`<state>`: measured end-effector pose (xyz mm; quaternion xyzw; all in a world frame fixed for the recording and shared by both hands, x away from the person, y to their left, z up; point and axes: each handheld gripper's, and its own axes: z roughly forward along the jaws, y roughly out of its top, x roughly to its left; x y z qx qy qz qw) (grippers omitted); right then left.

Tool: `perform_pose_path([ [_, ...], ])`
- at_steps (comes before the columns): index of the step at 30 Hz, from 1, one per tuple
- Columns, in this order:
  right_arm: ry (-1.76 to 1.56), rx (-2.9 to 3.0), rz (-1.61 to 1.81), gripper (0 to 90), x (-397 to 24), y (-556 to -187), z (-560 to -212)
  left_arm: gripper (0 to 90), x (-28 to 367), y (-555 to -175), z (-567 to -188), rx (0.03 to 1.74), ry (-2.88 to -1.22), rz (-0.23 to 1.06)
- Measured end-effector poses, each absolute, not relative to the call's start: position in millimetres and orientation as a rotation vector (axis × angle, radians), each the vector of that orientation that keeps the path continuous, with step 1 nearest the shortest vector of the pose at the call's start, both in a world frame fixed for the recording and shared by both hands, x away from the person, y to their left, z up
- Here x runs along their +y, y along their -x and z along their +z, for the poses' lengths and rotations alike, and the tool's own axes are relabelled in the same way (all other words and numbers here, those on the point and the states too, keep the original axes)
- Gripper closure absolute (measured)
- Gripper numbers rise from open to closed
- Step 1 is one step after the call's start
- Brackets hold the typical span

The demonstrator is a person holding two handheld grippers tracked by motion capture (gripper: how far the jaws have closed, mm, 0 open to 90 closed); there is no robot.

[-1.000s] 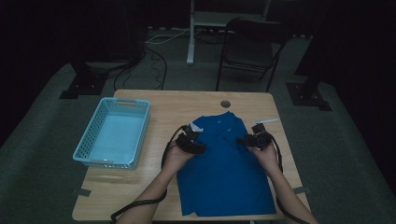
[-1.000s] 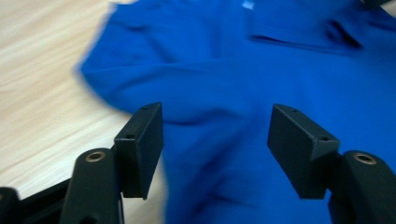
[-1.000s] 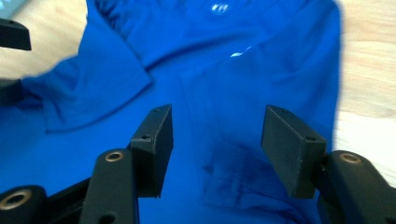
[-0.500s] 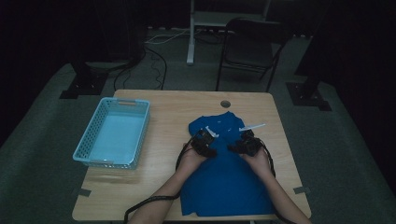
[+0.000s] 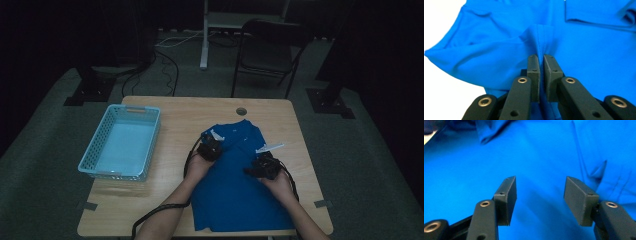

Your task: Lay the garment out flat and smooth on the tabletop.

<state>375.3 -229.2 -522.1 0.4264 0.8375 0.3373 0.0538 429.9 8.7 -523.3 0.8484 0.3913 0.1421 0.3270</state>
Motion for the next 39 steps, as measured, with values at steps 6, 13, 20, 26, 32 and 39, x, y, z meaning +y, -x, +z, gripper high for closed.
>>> perform_pose_path([
  [6, -1.307, 2.558, 1.032, 43.0, -234.6, -367.9, -528.1, 86.2, 34.1, -432.6, -495.9, 1.038, -2.138, 0.393],
  [13, -1.338, 2.542, 1.06, 43.0, -239.3, -367.6, -529.6, 86.1, 73.2, -442.1, -475.6, 1.15, -2.066, 0.435],
  [20, -1.345, 2.546, 1.057, 43.0, -239.2, -368.3, -529.3, 64.6, 114.5, -447.3, -467.3, 1.367, -2.052, 0.523],
  [26, -1.333, 2.553, 1.054, 42.7, -235.8, -370.1, -523.9, 38.9, 114.8, -434.6, -472.6, 1.385, -2.105, 0.567],
  [32, -1.31, 2.515, 1.076, 42.1, -234.4, -378.0, -505.3, 29.9, 111.2, -417.4, -477.7, 1.364, -2.113, 0.617],
  [39, -1.331, 2.432, 1.073, 41.6, -233.3, -409.7, -486.5, 24.4, 110.4, -389.7, -487.8, 1.322, -2.104, 0.562],
])
